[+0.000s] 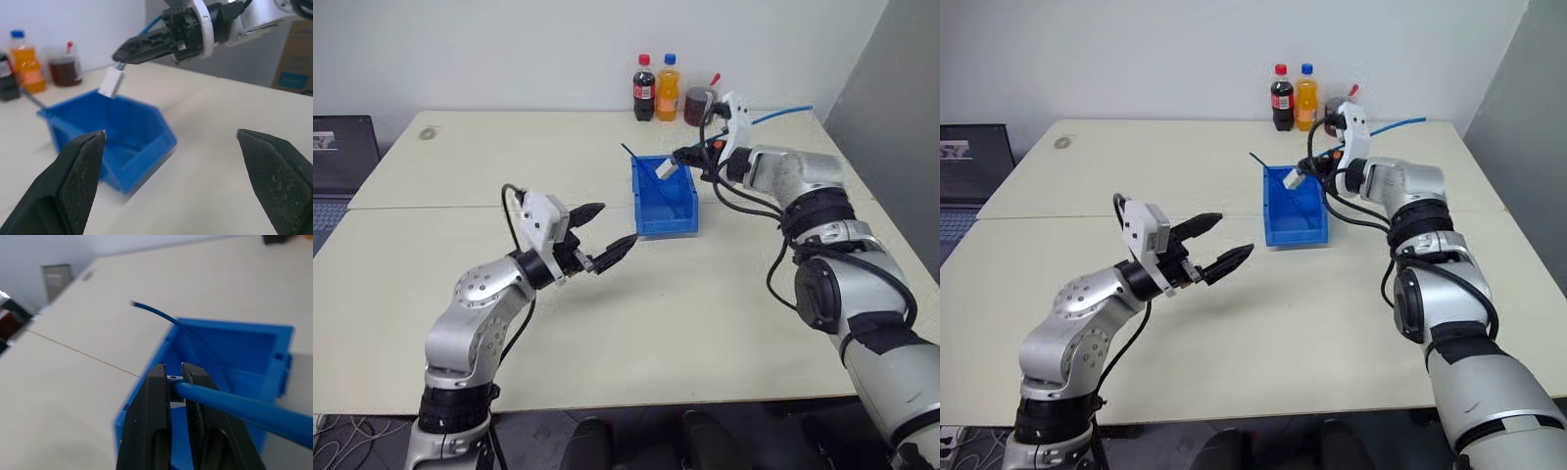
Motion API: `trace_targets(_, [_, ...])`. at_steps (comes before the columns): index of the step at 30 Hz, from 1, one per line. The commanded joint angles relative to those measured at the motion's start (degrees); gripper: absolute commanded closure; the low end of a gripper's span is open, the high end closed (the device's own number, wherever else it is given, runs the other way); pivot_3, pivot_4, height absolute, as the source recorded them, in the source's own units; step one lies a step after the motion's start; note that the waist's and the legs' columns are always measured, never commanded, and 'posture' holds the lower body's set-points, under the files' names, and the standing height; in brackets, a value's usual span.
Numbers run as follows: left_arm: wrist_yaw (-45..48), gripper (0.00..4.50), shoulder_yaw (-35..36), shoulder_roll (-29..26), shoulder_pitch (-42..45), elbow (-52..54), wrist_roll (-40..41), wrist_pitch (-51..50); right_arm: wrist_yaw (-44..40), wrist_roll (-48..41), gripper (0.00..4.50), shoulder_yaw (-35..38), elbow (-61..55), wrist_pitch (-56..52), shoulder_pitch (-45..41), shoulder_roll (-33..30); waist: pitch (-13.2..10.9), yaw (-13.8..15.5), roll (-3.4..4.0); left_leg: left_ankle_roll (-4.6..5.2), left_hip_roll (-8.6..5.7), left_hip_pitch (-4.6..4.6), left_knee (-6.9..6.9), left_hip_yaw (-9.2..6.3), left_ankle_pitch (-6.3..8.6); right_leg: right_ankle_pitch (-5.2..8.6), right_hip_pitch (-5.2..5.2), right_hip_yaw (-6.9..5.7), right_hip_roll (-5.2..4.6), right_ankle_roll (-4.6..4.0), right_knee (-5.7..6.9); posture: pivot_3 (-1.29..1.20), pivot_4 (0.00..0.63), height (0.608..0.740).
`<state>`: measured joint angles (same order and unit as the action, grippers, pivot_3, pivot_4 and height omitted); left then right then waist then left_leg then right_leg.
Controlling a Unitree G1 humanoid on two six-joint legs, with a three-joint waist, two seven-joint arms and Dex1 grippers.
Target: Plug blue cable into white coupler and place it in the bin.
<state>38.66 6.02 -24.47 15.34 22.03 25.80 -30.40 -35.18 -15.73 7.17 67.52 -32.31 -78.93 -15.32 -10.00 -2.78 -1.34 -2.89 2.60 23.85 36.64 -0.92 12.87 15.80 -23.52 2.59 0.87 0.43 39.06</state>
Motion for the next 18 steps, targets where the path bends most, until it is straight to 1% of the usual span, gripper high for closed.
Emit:
trace_targets(1, [-3.0,0.00,1.6,-0.2,-1.2,4.5,0.8,0.1,1.9,2.1,3.11,1.4,4.7,6.4,-4.8,0.6,0.0,0.1,0.01,0.00,0.00,0.17,0.00,0.04,0.00,-0.03,-0.18,0.00,-0.02,0.03,0.00,0.00,0.150,0.740])
trace_targets(2, [-3.6,0.00,1.7,-0.3,-1.5,4.8,0.9,0.0,2.3,2.5,2.96,1.5,5.3,7.3,-5.1,0.6,0.0,0.3,0.01,-0.01,0.01,0.23,-0.01,0.06,0.00,-0.03,-0.23,0.00,-0.05,0.03,0.01,0.00,0.150,0.740])
trace_targets(5, [-6.0,0.00,1.9,-0.2,-1.6,4.6,0.1,0.1,3.7,4.2,2.15,1.4,6.3,10.0,-5.7,0.5,0.0,0.8,0.02,-0.02,0.01,0.29,-0.01,0.02,0.00,-0.03,-0.28,-0.02,-0.06,0.03,0.00,0.00,0.150,0.740])
trace_targets(7, [-8.0,0.00,1.4,-0.2,-1.0,3.7,-1.4,-0.3,3.9,5.2,1.77,1.2,6.5,10.9,-6.0,-0.1,0.0,0.9,0.01,-0.01,0.00,0.23,-0.01,0.01,0.00,-0.03,-0.26,-0.03,-0.05,0.02,0.04,0.00,0.150,0.740])
trace_targets(9, [-10.0,0.00,1.7,0.2,-0.1,2.7,-1.3,-1.5,3.0,6.6,1.27,0.4,6.2,11.9,-6.1,-1.1,0.0,0.9,0.02,-0.01,0.00,0.17,0.00,-0.02,0.00,-0.04,-0.19,-0.04,-0.03,0.03,0.05,0.00,0.150,0.740])
trace_targets(10, [-10.8,0.00,1.8,0.3,0.2,2.2,-1.2,-2.1,2.2,7.1,1.13,0.1,5.9,12.1,-6.1,-1.5,0.0,0.9,0.01,-0.01,-0.01,0.14,0.00,0.00,0.00,-0.04,-0.17,-0.05,-0.02,0.03,0.06,0.00,0.150,0.740])
trace_targets(11, [-11.5,0.00,2.1,0.4,0.5,1.7,-1.3,-2.3,1.4,7.8,0.85,-0.4,5.4,12.2,-6.0,-2.2,0.0,1.0,0.01,-0.01,-0.01,0.14,0.02,0.00,0.00,-0.04,-0.17,-0.06,-0.02,0.04,0.06,0.00,0.150,0.740])
trace_targets(13, [-13.3,0.00,3.0,0.4,1.0,0.7,-1.7,-2.4,-1.0,9.9,0.85,-2.3,3.4,13.4,-4.9,-4.2,0.0,1.0,0.01,-0.01,-0.03,0.14,0.06,0.01,0.00,-0.06,-0.14,-0.09,-0.02,0.06,0.05,0.00,0.150,0.740])
trace_targets(16, [-15.0,0.00,4.5,0.5,0.9,0.1,-1.2,-2.5,-3.3,10.9,0.85,-3.5,-3.3,13.6,-0.4,-7.0,0.0,1.0,0.01,-0.01,-0.04,0.14,0.07,0.06,0.00,-0.07,-0.13,-0.08,-0.03,0.09,0.01,0.00,0.150,0.740])
trace_targets(18, [-16.4,0.00,5.6,0.9,0.3,0.4,-0.7,-3.0,-2.7,9.4,0.85,-2.7,-16.5,12.4,7.6,-7.9,0.0,1.1,-0.01,-0.01,-0.02,0.16,0.07,0.04,0.00,-0.07,-0.13,-0.09,-0.04,0.10,-0.02,0.00,0.150,0.740])
